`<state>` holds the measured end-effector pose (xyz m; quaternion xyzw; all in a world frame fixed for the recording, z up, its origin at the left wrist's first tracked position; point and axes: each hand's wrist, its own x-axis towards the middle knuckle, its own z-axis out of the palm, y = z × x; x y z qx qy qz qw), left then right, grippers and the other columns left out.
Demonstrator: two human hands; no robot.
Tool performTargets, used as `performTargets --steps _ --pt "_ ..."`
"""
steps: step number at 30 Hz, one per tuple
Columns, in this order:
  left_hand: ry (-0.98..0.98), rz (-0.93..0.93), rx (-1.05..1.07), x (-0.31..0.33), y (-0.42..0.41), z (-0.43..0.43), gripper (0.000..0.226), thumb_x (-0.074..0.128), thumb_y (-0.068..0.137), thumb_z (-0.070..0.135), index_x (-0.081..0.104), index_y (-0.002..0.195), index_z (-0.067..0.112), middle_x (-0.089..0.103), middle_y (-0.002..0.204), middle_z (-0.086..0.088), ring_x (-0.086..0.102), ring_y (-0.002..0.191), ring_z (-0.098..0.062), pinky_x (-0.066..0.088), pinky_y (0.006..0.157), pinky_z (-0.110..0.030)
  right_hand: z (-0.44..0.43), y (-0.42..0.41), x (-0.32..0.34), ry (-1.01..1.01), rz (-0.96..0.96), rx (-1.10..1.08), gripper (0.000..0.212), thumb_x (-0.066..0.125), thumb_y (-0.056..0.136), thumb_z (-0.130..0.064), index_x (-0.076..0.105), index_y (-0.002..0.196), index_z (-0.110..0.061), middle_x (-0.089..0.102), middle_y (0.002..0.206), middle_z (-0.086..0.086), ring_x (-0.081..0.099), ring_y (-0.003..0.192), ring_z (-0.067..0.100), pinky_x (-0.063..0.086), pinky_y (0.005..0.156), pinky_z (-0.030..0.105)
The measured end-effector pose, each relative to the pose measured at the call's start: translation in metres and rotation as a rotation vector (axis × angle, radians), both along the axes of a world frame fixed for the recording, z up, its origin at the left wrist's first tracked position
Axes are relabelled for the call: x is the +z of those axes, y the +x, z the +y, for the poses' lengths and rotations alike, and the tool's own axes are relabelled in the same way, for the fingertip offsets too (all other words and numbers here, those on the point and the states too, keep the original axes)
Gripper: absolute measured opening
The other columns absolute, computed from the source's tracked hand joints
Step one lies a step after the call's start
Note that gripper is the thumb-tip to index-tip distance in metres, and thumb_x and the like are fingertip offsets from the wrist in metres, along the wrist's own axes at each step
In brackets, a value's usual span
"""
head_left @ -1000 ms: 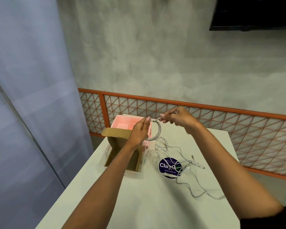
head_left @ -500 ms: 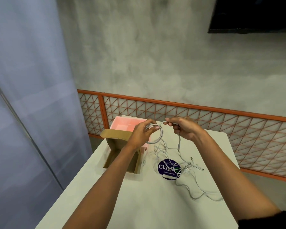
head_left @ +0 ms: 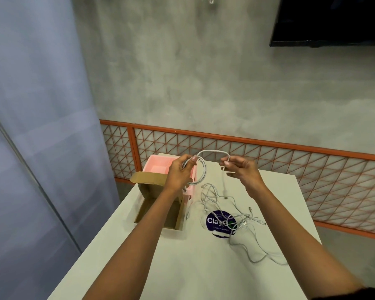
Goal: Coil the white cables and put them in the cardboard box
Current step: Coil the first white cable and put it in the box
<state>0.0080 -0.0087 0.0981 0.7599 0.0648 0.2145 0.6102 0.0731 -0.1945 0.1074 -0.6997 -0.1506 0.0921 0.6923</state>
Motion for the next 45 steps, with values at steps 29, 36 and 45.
performTargets --steps 29,36,45 --pt "0.082 0.095 0.099 -0.007 -0.001 -0.009 0.022 0.055 0.094 0.03 0.058 0.101 0.01 0.066 0.09 0.0 0.062 0.07 -0.009 0.053 0.058 -0.026 0.042 -0.025 0.026 -0.483 0.049 0.27 0.008 0.066 0.087 -0.009 0.067 0.087 -0.001 0.07 0.082 0.012 0.069 0.072 0.02 0.057 0.085 0.037" --pt "0.14 0.104 0.208 0.002 0.002 -0.008 0.014 0.057 0.093 0.028 0.056 0.096 0.014 0.064 0.094 -0.003 0.062 0.085 -0.021 0.051 0.064 -0.031 0.047 -0.027 0.045 -0.916 -0.399 0.035 0.028 0.072 0.082 -0.034 0.069 0.073 -0.008 0.073 0.073 0.004 0.069 0.072 0.018 0.056 0.074 0.035" --pt "0.165 0.128 0.198 0.0 0.0 -0.001 0.015 0.059 0.093 0.022 0.06 0.098 0.008 0.065 0.097 -0.007 0.057 0.088 -0.02 0.042 0.07 -0.025 0.038 -0.036 0.052 -0.427 -0.283 0.314 0.023 0.058 0.093 -0.023 0.053 0.077 -0.007 0.067 0.094 0.018 0.064 0.093 0.03 0.054 0.083 0.04"
